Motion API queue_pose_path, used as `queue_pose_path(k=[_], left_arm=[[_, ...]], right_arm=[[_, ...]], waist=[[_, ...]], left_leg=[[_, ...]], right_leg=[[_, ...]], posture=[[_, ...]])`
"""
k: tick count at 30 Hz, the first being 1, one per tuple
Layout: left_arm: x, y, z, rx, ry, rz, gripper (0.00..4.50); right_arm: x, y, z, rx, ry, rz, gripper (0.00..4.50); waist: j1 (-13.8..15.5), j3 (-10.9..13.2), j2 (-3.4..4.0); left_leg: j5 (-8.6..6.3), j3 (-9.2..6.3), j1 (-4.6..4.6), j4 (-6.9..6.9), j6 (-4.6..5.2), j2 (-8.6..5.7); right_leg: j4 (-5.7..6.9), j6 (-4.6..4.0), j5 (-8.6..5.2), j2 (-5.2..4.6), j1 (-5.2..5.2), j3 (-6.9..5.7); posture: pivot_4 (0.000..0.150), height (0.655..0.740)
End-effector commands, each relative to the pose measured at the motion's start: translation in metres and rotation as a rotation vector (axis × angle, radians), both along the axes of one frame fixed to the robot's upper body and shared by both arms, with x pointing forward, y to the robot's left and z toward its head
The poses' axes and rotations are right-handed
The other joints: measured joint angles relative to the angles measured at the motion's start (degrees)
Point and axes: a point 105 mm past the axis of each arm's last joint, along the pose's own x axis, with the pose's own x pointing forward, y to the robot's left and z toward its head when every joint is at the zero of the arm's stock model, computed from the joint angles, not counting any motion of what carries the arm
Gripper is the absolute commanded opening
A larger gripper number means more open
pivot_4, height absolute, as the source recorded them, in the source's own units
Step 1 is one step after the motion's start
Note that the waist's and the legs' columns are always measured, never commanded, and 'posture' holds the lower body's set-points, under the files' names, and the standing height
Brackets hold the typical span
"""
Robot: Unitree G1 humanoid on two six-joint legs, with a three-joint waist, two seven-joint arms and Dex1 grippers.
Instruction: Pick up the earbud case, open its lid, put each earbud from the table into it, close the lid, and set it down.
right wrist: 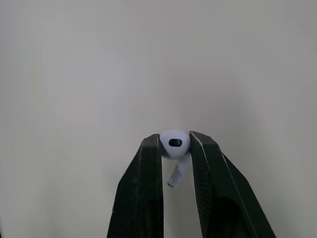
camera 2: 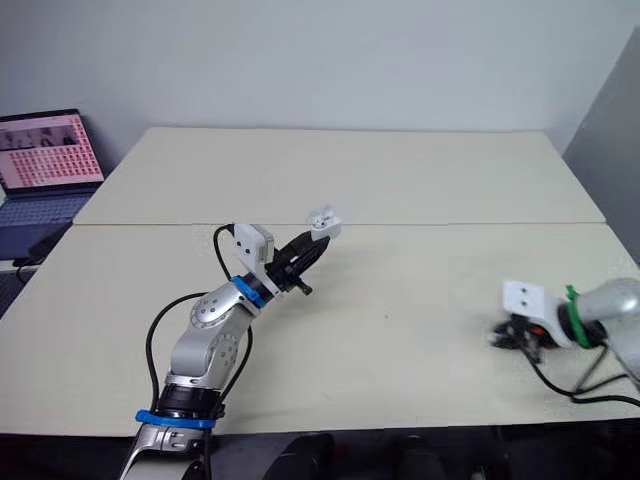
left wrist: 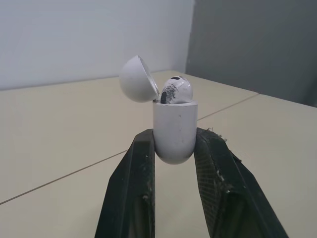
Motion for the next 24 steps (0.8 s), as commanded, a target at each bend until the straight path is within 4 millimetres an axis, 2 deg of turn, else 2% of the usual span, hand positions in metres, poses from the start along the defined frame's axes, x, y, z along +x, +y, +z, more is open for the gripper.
queue_pose_path(k=[1,4,7,10,13,24], left_arm=[[-0.010,-0.014,0.019,-0.040,-0.042,-0.104,0.79],[-0.015,-0.021,0.022,-0.058,-0.017,-0.182,0.79],[-0.020,-0.032,0.029,-0.079,0.005,-0.274,0.79],[-0.023,-0.038,0.033,-0.067,0.004,-0.326,0.79],[-0.023,-0.043,0.039,-0.062,-0.004,-0.359,0.79],[-0.022,-0.047,0.050,-0.063,-0.033,-0.378,0.79]], right_arm=[[0.011,0.048,0.085,0.378,-0.211,-0.030,0.42],[0.017,0.067,0.120,0.617,-0.286,-0.106,0.42],[0.021,0.079,0.135,0.795,-0.306,-0.177,0.42],[0.023,0.087,0.135,0.852,-0.291,-0.212,0.42],[0.025,0.094,0.126,0.869,-0.270,-0.235,0.42],[0.027,0.100,0.099,0.823,-0.252,-0.267,0.42]], waist=[[0.0,0.0,0.02],[0.9,0.0,-0.01],[1.3,0.0,-0.02],[1.2,0.0,-0.01],[0.8,0.0,0.00],[0.1,0.0,0.01]], left_leg=[[0.00,-0.03,-0.03,0.00,0.00,-0.01],[0.02,-0.28,-0.14,-0.04,-0.03,-0.12],[0.01,-0.50,-0.33,-0.04,-0.03,-0.24],[0.02,-0.38,-0.38,-0.03,-0.02,-0.32],[0.02,-0.35,-0.33,-0.03,-0.01,-0.27],[0.02,-0.28,-0.26,-0.10,0.00,-0.21]], right_leg=[[0.02,0.00,0.00,0.01,-0.04,-0.04],[0.08,-0.14,0.07,0.06,-0.10,-0.17],[-0.03,-0.15,0.08,-0.02,-0.14,-0.26],[-0.03,-0.14,0.09,-0.05,-0.19,-0.28],[0.04,-0.14,0.08,-0.02,-0.20,-0.27],[0.13,-0.15,0.07,0.03,-0.23,-0.24]], posture=[[0.150,0.7400],[0.150,0.7400],[0.150,0.7400],[0.150,0.7400],[0.150,0.7400],[0.150,0.7400]])
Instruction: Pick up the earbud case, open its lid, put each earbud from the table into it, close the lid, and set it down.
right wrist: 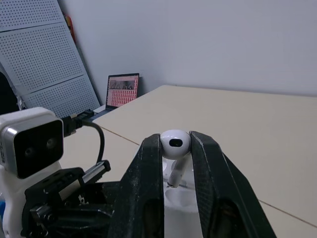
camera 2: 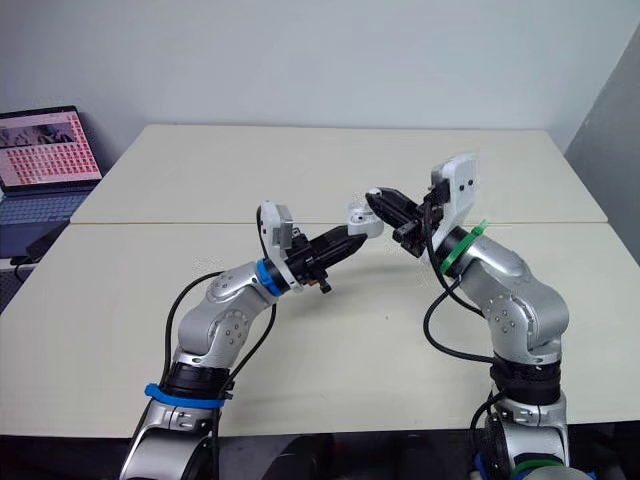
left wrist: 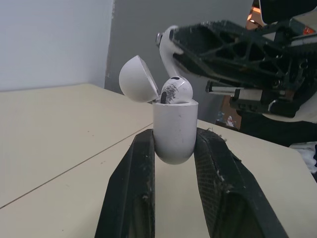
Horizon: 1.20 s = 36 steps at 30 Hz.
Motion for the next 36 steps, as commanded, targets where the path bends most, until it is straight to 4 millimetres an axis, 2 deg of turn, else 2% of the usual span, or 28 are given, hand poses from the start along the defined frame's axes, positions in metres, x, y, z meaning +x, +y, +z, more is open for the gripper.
queue_pose_path(k=[1,15,19,20,24,29,32,34,36], left_arm=[[-0.004,-0.004,0.018,-0.016,-0.069,-0.025,0.79],[-0.006,-0.007,0.021,-0.015,-0.090,-0.032,0.79],[-0.006,-0.007,0.020,-0.014,-0.088,-0.032,0.79],[-0.006,-0.007,0.020,-0.012,-0.087,-0.033,0.79],[-0.006,-0.007,0.020,-0.016,-0.080,-0.038,0.79],[-0.006,-0.004,0.016,0.000,-0.077,-0.039,0.79],[-0.009,-0.003,0.010,0.040,-0.090,-0.056,0.79],[-0.015,-0.004,0.003,0.101,-0.123,-0.097,0.79],[-0.022,-0.005,-0.003,0.151,-0.145,-0.145,0.79]], right_arm=[[-0.004,0.000,0.009,-0.011,-0.062,-0.009,0.42],[-0.004,-0.005,-0.007,-0.087,-0.073,-0.046,0.42],[-0.008,-0.002,-0.007,-0.076,-0.059,-0.009,1.79],[-0.011,-0.001,-0.005,-0.059,-0.045,0.017,2.07],[-0.017,-0.007,0.013,0.020,-0.030,0.065,2.07],[-0.020,-0.034,0.050,0.138,-0.027,0.061,2.07],[-0.012,-0.053,0.060,0.176,0.011,0.007,2.07],[0.003,-0.061,0.043,0.123,0.121,-0.048,2.07],[0.012,-0.061,0.011,-0.061,0.210,-0.066,1.91]], waist=[[0.0,0.0,0.00],[0.0,0.0,0.00],[0.0,0.0,0.00],[0.0,0.0,0.00],[0.0,0.0,0.00],[0.1,0.0,0.00],[0.1,0.0,0.00],[0.1,0.0,0.00],[0.0,0.0,0.01]], left_leg=[[0.00,0.00,0.00,0.00,0.00,0.00],[0.00,-0.01,0.01,0.00,0.00,0.02],[0.00,0.00,0.01,0.00,0.00,0.02],[0.00,-0.01,0.01,0.00,0.01,0.02],[0.00,-0.02,0.00,0.00,0.00,0.02],[-0.01,-0.01,0.00,-0.01,0.01,0.03],[-0.01,0.00,0.00,-0.01,0.01,0.03],[-0.01,0.02,0.01,-0.02,0.02,0.04],[-0.01,0.09,0.02,-0.02,0.03,0.03]], right_leg=[[0.00,0.00,0.00,0.00,0.00,0.00],[-0.01,0.00,0.00,0.01,0.01,0.00],[-0.02,0.00,0.00,0.01,0.01,0.00],[-0.02,0.00,-0.01,0.01,0.01,0.00],[-0.02,0.00,-0.01,0.01,0.01,-0.01],[-0.03,0.00,-0.01,0.01,0.01,0.00],[-0.04,0.00,-0.01,0.00,0.02,0.00],[-0.04,-0.01,-0.01,0.00,0.03,0.00],[-0.04,-0.02,-0.01,0.00,0.04,0.03]], posture=[[0.150,0.7400],[0.150,0.7400],[0.150,0.7400],[0.150,0.7400],[0.150,0.7400],[0.150,0.7400],[0.150,0.7400],[0.150,0.7400],[0.150,0.7400]])
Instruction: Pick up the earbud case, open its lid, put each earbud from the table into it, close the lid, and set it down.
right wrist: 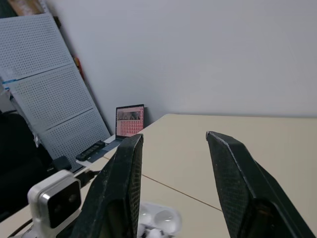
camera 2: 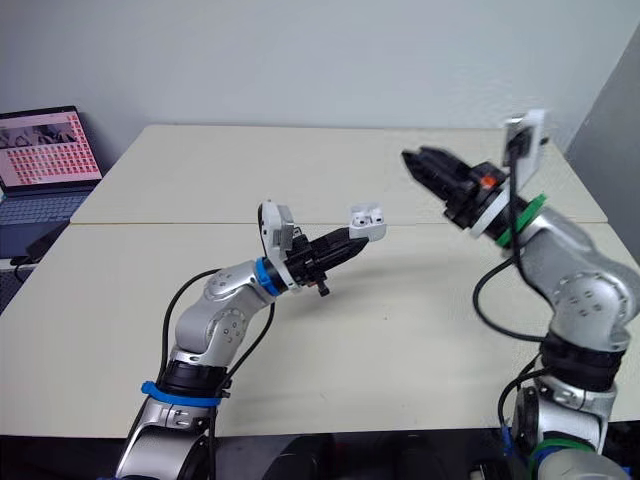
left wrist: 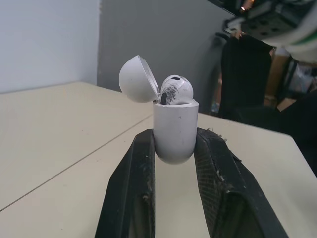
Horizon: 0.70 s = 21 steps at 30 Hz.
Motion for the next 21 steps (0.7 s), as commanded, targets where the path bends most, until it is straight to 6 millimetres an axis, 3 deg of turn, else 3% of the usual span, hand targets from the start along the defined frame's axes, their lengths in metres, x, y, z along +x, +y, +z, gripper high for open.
queue_pose_path(k=[1,6,11,17,21], left_arm=[[-0.018,-0.007,0.000,0.069,-0.094,-0.107,0.79],[-0.026,-0.010,-0.010,0.130,-0.104,-0.171,0.79],[-0.027,-0.010,-0.022,0.204,-0.109,-0.177,0.79],[-0.019,-0.008,-0.023,0.192,-0.092,-0.139,0.79],[-0.014,-0.010,-0.015,0.138,-0.063,-0.118,0.79]], right_arm=[[0.014,-0.002,-0.047,-0.197,0.183,-0.002,1.69],[0.018,0.014,-0.076,-0.302,0.313,0.118,0.02],[0.000,0.039,-0.072,-0.338,0.350,0.312,0.02],[-0.016,0.048,-0.064,-0.347,0.341,0.380,0.02],[-0.030,0.049,-0.075,-0.401,0.325,0.382,0.02]], waist=[[0.0,0.0,0.00],[-0.4,0.0,0.03],[-0.8,0.0,0.04],[-0.7,0.0,0.04],[-0.7,0.0,0.04]], left_leg=[[0.00,0.03,0.00,-0.01,0.01,-0.01],[-0.01,0.10,0.00,-0.01,0.03,0.04],[-0.02,0.04,-0.01,-0.02,0.04,0.03],[-0.02,-0.07,-0.03,-0.02,0.04,0.01],[-0.02,-0.10,-0.05,-0.02,0.04,0.01]], right_leg=[[-0.01,0.00,0.00,0.00,0.00,0.02],[-0.01,-0.01,0.00,-0.01,-0.03,0.06],[-0.03,0.00,-0.01,0.00,-0.03,0.03],[-0.08,0.00,-0.01,-0.02,0.00,-0.05],[-0.10,0.01,-0.01,-0.02,-0.01,-0.08]], posture=[[0.150,0.7400],[0.150,0.7400],[0.150,0.7400],[0.150,0.7400],[0.150,0.7400]])
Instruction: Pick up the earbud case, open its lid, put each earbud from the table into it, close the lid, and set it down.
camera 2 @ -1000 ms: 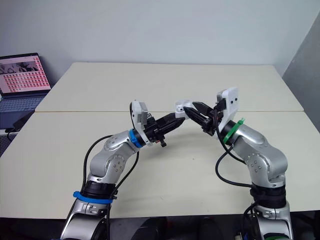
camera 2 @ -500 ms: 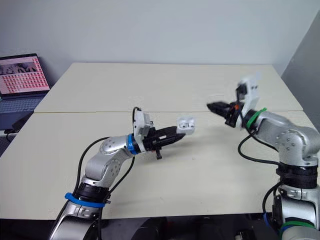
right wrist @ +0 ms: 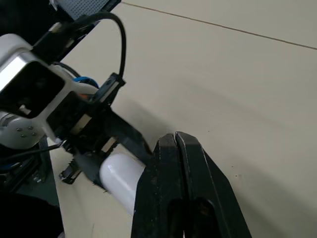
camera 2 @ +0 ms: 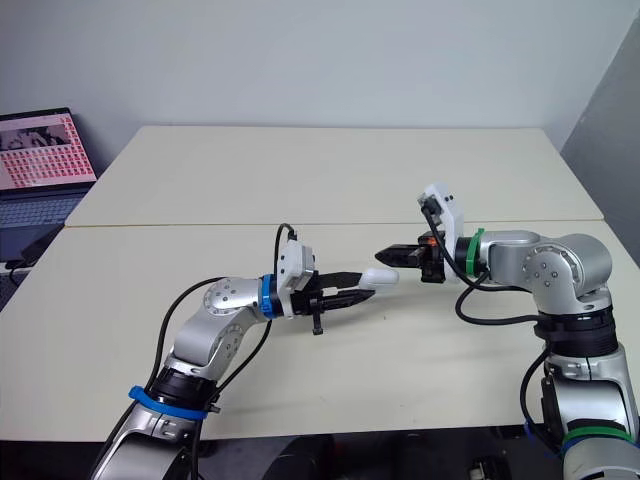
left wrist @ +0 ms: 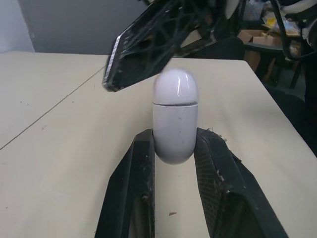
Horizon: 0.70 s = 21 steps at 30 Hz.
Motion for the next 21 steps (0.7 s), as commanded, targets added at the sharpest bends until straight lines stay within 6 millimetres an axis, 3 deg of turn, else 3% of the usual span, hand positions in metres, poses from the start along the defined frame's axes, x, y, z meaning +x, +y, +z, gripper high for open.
queue_pose_path(k=[1,4,8,10,13,18,21], left_arm=[[0.004,-0.003,0.022,-0.077,-0.022,0.010,0.79],[0.003,-0.004,0.024,-0.090,0.007,0.002,0.79],[0.001,0.000,0.016,-0.072,0.115,0.023,0.79],[0.002,0.005,0.009,-0.063,0.214,0.060,0.79],[0.011,0.014,-0.003,-0.079,0.433,0.197,0.79],[0.023,0.012,-0.011,-0.183,0.781,0.331,0.79],[0.026,0.011,-0.012,-0.204,0.856,0.370,0.79]], right_arm=[[-0.015,0.001,0.000,-0.018,-0.056,0.024,0.02],[-0.016,0.001,0.001,-0.013,-0.130,-0.001,0.02],[-0.011,-0.008,0.028,0.052,-0.368,-0.072,0.02],[-0.018,-0.013,0.036,0.068,-0.451,-0.057,0.38],[-0.028,-0.018,0.028,-0.002,-0.545,-0.017,1.29],[-0.041,-0.031,-0.021,-0.199,-0.600,0.092,3.07],[-0.042,-0.034,-0.030,-0.214,-0.619,0.109,4.12]], waist=[[0.0,0.0,0.00],[-0.1,0.0,0.00],[-0.1,0.0,0.00],[-0.1,0.0,0.00],[-0.1,0.0,-0.01],[0.1,0.0,-0.03],[0.0,0.0,-0.04]], left_leg=[[0.00,-0.01,-0.02,0.00,0.00,-0.01],[0.00,0.00,-0.02,0.01,0.00,-0.02],[0.00,-0.01,-0.02,0.00,0.00,-0.01],[0.00,0.00,-0.02,0.00,0.00,-0.02],[0.00,-0.02,-0.01,0.01,0.00,-0.03],[0.00,-0.09,-0.01,0.05,0.00,-0.06],[0.00,-0.06,-0.01,0.10,-0.01,-0.06]], right_leg=[[-0.02,0.01,0.00,0.00,0.00,-0.02],[0.00,0.01,0.00,0.00,0.00,-0.01],[0.02,0.05,-0.03,0.00,-0.01,-0.02],[0.02,0.07,-0.04,0.00,-0.01,-0.01],[0.03,0.11,-0.06,0.00,0.01,-0.02],[0.00,0.39,-0.22,-0.02,0.07,-0.12],[0.06,0.41,-0.22,-0.02,0.07,-0.09]], posture=[[0.150,0.7400],[0.150,0.7400],[0.150,0.7400],[0.150,0.7400],[0.150,0.7400],[0.150,0.7400],[0.150,0.7400]])
